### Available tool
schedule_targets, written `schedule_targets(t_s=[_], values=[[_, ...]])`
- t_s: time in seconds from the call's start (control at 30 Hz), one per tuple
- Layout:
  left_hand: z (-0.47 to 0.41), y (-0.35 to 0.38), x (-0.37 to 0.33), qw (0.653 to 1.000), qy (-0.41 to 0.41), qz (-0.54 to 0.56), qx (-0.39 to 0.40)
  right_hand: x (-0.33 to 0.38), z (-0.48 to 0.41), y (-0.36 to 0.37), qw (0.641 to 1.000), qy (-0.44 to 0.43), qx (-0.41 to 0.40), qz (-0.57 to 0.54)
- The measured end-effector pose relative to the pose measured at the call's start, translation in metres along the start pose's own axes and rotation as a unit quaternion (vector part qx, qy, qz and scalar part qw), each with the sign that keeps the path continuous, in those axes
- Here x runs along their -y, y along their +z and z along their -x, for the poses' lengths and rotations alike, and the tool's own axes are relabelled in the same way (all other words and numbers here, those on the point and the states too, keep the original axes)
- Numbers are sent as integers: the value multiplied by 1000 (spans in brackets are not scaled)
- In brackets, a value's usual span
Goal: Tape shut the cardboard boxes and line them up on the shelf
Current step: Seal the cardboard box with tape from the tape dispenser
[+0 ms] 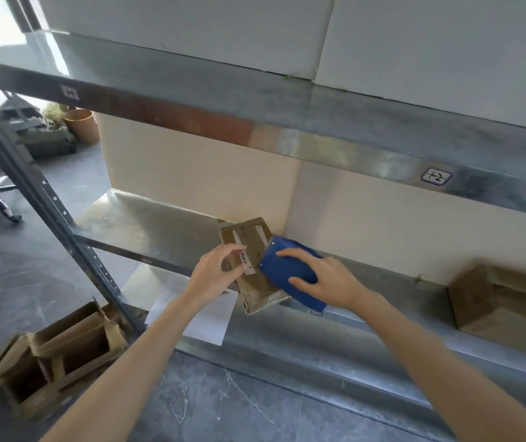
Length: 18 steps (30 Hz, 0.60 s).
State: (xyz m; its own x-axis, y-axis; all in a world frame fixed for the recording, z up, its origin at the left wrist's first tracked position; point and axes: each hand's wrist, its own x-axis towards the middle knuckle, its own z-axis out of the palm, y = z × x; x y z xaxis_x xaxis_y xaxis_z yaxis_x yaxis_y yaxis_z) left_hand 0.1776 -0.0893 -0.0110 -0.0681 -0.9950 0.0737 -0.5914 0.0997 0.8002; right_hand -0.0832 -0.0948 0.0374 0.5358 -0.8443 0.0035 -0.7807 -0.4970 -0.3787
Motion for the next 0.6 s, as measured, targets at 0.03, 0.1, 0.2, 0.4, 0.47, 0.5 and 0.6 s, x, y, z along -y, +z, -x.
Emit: schedule_targets(t_s=[0.03, 0.1, 0.2, 0.4, 0.47, 0.5, 0.6], values=[[0, -3, -1, 1000, 7, 6, 4, 6, 2, 1, 1000, -14, -4, 19], [2, -8, -2, 999, 19, 17, 21, 17, 8, 3, 998, -35, -9, 54], [7, -14, -1, 996, 24, 46, 76, 29, 16, 7, 995, -66, -17, 76], [22, -19, 3, 975, 12, 162, 149, 42, 28, 11, 989, -96, -4, 112], [26, -20, 4, 971, 4, 176, 163, 47, 30, 11, 988, -100, 5, 116], [27, -20, 4, 969, 1, 181, 169, 49, 31, 11, 988, -102, 9, 117], [30, -21, 4, 966, -4, 183, 181, 54, 34, 11, 987, -108, 9, 121]])
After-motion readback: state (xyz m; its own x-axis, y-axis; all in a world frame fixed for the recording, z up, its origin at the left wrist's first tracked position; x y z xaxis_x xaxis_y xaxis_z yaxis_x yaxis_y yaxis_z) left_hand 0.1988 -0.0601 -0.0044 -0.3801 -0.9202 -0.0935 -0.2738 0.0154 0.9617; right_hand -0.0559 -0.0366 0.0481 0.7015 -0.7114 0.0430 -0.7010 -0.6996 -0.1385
